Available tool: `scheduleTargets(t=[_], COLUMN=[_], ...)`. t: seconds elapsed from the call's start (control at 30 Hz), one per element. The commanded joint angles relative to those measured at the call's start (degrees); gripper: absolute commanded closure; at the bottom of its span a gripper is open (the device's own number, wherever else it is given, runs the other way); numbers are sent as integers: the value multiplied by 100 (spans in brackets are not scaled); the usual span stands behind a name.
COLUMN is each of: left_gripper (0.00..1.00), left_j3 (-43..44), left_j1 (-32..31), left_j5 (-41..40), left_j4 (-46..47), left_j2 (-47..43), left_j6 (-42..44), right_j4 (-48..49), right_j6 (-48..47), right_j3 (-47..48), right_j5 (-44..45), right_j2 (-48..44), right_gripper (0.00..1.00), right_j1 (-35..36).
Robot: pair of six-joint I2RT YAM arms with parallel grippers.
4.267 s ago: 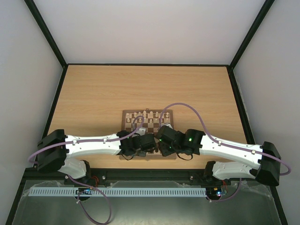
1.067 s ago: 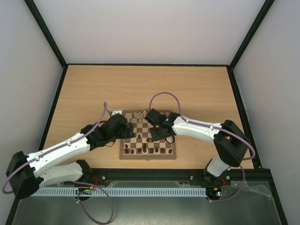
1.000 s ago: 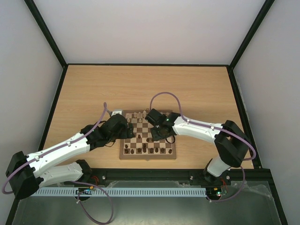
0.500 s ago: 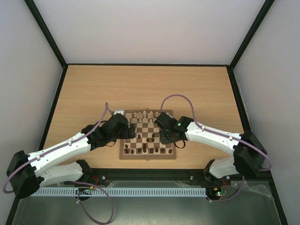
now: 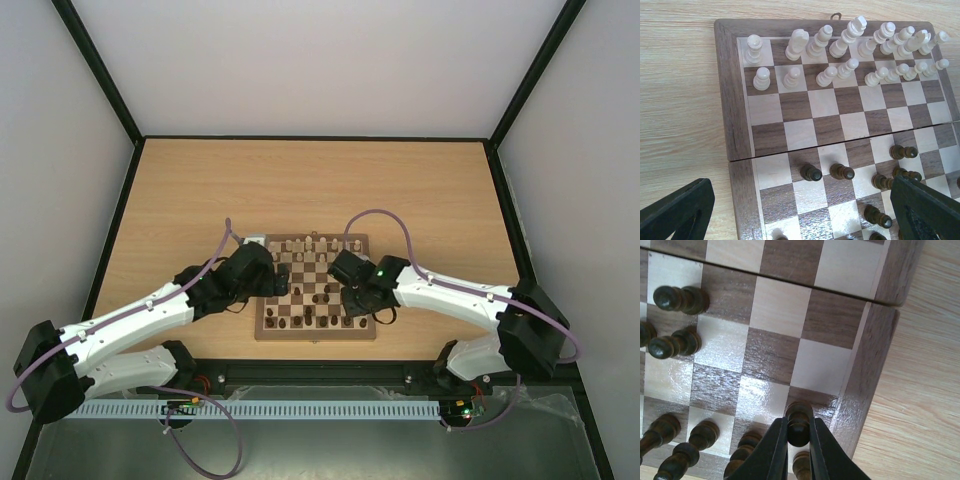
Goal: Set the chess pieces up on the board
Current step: Place the chess piece on the chessboard.
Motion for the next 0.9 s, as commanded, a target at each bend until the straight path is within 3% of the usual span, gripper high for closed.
scheduleTargets(t=[0.0,0.37,0.87], left_gripper=[0,0,0], left_j3=[-93,-143,-155], left_j1=[41,39,42], left_j5=[34,51,4], left_j4=[59,68,33], left_j2=[-18,-41,-130], left_j6=[23,0,7], right_j4=[-287,-316,-594], right_j6=[167,262,63], right_j3=[-147,-187,490], right_j5=[0,77,368], right_j2=[120,144,134], right_gripper=[89,87,67], right_j1=[152,228,237])
